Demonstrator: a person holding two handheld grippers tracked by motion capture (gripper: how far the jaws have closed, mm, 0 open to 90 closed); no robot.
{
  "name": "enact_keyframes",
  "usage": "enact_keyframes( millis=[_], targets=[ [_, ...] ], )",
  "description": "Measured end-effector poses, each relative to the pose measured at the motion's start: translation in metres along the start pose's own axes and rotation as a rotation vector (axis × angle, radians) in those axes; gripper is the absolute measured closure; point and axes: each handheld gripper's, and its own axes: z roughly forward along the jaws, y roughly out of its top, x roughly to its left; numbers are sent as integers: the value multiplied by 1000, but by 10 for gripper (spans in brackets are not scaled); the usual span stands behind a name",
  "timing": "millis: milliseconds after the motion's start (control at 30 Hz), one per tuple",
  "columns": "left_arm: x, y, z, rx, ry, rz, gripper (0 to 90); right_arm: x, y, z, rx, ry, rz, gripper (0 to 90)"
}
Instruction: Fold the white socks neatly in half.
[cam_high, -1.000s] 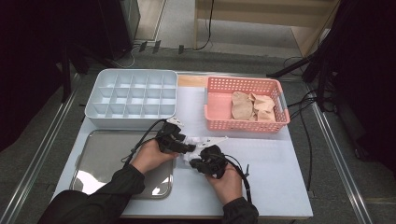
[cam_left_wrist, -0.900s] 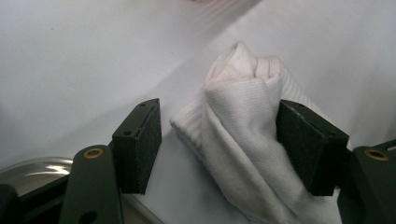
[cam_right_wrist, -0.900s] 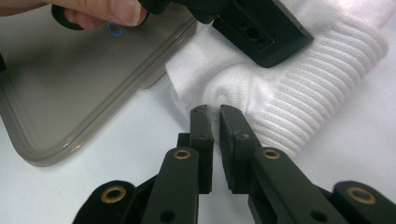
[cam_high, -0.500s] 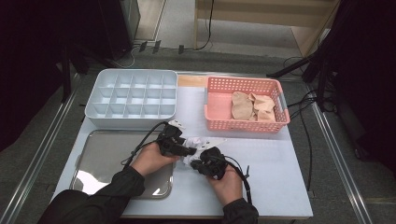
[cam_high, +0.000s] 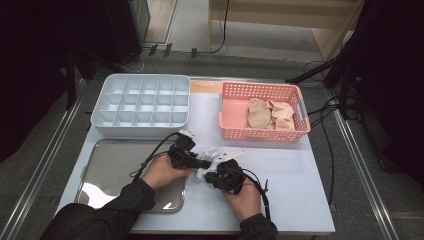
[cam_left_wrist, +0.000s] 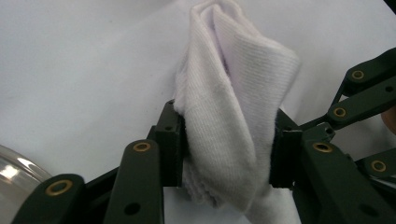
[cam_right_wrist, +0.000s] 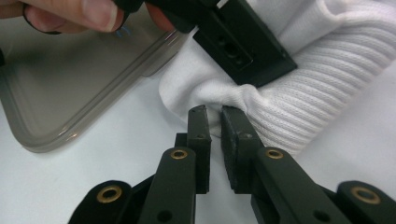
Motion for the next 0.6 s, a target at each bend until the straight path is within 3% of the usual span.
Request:
enact_keyframes(
  millis=[67,167,433,600],
  targets=[
    [-1,1,-1,-6,5,4,632,-1,1,-2,10,13,22,809],
    [-3,4,-5,-20,13,11,644,-1,1,-6,4,10,17,775],
    [-4,8,-22,-70,44,20,647,-13,2,-24,-46,3,45,696],
    [-4,8,-35,-100,63,29,646,-16,5,-29,-71,5,22,637]
  ],
)
